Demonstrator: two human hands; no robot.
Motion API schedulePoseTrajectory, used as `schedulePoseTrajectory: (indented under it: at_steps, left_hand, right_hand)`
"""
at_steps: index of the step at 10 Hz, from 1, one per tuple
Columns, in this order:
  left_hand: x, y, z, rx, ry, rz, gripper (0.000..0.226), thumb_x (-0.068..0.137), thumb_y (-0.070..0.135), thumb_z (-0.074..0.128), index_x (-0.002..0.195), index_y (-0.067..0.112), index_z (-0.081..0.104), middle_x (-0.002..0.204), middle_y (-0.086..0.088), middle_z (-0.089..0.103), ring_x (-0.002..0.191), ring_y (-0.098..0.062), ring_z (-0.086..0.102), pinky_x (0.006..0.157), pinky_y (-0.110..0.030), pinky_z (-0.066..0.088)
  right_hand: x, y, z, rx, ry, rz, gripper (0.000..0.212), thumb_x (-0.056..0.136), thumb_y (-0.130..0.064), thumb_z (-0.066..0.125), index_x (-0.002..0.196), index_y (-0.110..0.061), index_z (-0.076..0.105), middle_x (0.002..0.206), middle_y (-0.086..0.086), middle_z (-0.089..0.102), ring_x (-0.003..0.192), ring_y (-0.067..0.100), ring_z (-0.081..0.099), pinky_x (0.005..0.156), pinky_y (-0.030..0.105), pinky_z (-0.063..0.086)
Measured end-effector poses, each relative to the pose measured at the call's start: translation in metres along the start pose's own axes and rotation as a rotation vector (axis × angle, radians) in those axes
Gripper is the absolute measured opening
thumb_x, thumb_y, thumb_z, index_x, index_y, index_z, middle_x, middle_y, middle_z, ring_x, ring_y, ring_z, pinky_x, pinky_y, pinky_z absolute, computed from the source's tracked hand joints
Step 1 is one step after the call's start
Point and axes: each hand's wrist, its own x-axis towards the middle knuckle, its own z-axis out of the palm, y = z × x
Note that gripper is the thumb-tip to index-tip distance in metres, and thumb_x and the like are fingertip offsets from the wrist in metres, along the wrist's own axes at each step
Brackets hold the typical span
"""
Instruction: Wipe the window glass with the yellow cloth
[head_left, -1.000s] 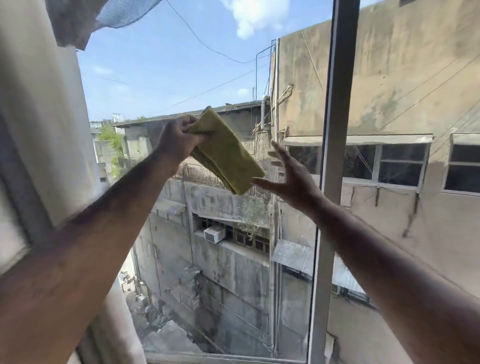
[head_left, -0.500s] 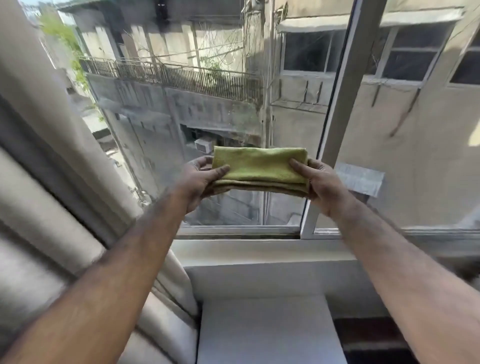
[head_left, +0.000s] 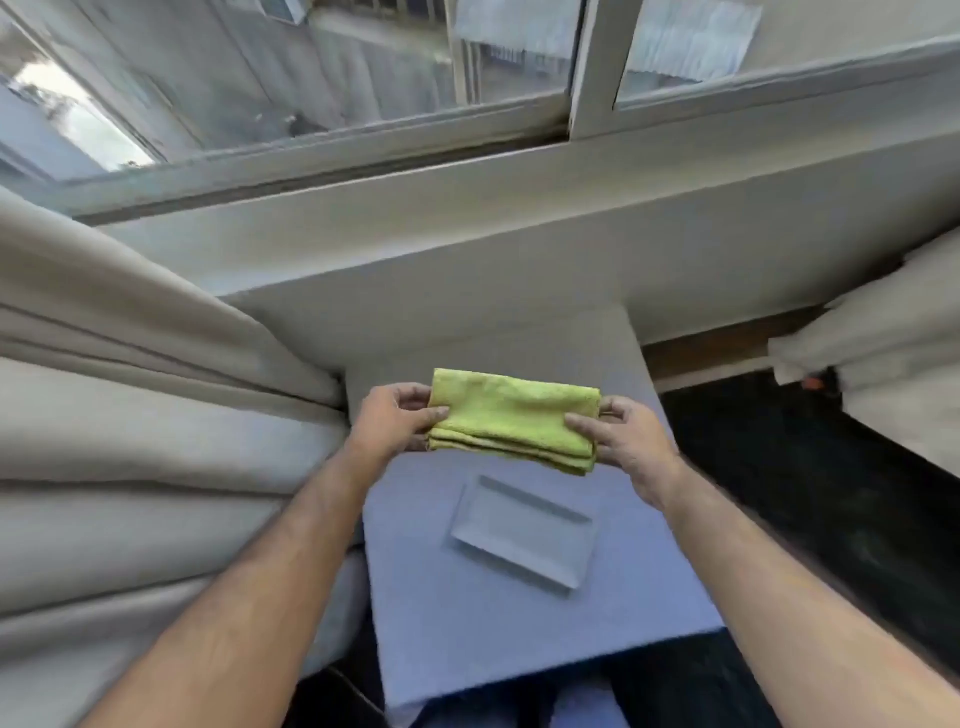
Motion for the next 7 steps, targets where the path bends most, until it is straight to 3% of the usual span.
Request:
schedulePoseTrajectory:
  at_steps: [1,2,3,4,5,6,7]
  left_hand:
    - [0.027,-0.074,0.026,0.062,-0.031,-0.126,0.019,0.093,-0.006,0.074,0.11,0.001,0.072,0.088,-0.005,0.075,0.062,-0.009,0.073,0.049,-0.02,0.062]
    - [0.044,-0.134,0.046,0.159,-0.024,-0.187,0.027,0.09,-0.003,0.078,0.116,0.0,0.074,0.102,-0.015,0.075,0.083,-0.024,0.07,0.056,-0.025,0.065]
    - [0.055,-0.176,0.065,0.284,0.008,-0.19,0.024,0.086,0.001,0.084,0.11,0.001,0.079,0.102,-0.015,0.078,0.082,-0.026,0.072,0.073,-0.044,0.069]
    - [0.067,-0.198,0.084,0.459,0.027,-0.125,0.022,0.086,0.009,0.085,0.107,0.004,0.081,0.101,-0.013,0.081,0.088,-0.031,0.078,0.082,-0.048,0.068]
    - [0.073,-0.201,0.092,0.83,-0.016,-0.038,0.018,0.091,0.027,0.08,0.096,0.01,0.079,0.1,-0.012,0.08,0.099,-0.032,0.073,0.085,-0.039,0.06]
    - [0.07,-0.187,0.092,0.99,-0.021,-0.028,0.017,0.095,0.029,0.074,0.099,0.013,0.075,0.105,-0.01,0.077,0.101,-0.032,0.07,0.085,-0.038,0.058]
    - [0.063,-0.153,0.083,0.957,0.059,0.044,0.021,0.098,0.031,0.07,0.115,0.02,0.074,0.12,-0.005,0.075,0.112,-0.029,0.069,0.093,-0.038,0.058]
  right_hand:
    - [0.017,0.074,-0.007,-0.048,0.024,0.104,0.014,0.091,-0.003,0.084,0.098,-0.012,0.076,0.1,0.016,0.082,0.07,0.01,0.081,0.061,0.023,0.066]
    - [0.028,0.133,-0.01,-0.113,0.1,0.188,0.015,0.088,-0.003,0.088,0.093,-0.008,0.074,0.102,0.027,0.08,0.075,0.021,0.079,0.062,0.028,0.067]
    - [0.037,0.179,-0.008,-0.232,0.215,0.258,0.023,0.085,-0.009,0.092,0.093,0.002,0.073,0.107,0.034,0.078,0.095,0.042,0.08,0.081,0.05,0.07]
    - [0.048,0.208,-0.002,-0.433,0.288,0.266,0.032,0.084,-0.023,0.093,0.093,0.0,0.073,0.098,0.027,0.078,0.101,0.043,0.077,0.088,0.055,0.067]
    - [0.055,0.216,0.004,-0.863,0.258,0.293,0.043,0.09,-0.048,0.083,0.103,-0.009,0.07,0.11,0.015,0.076,0.105,0.037,0.074,0.081,0.038,0.059]
    - [0.06,0.202,0.006,-1.1,0.217,0.321,0.056,0.094,-0.059,0.075,0.123,-0.012,0.065,0.127,0.011,0.071,0.119,0.035,0.071,0.085,0.038,0.055]
    - [0.055,0.156,0.01,-1.216,0.246,0.195,0.06,0.1,-0.064,0.064,0.132,-0.013,0.056,0.132,0.008,0.069,0.124,0.032,0.069,0.081,0.036,0.049]
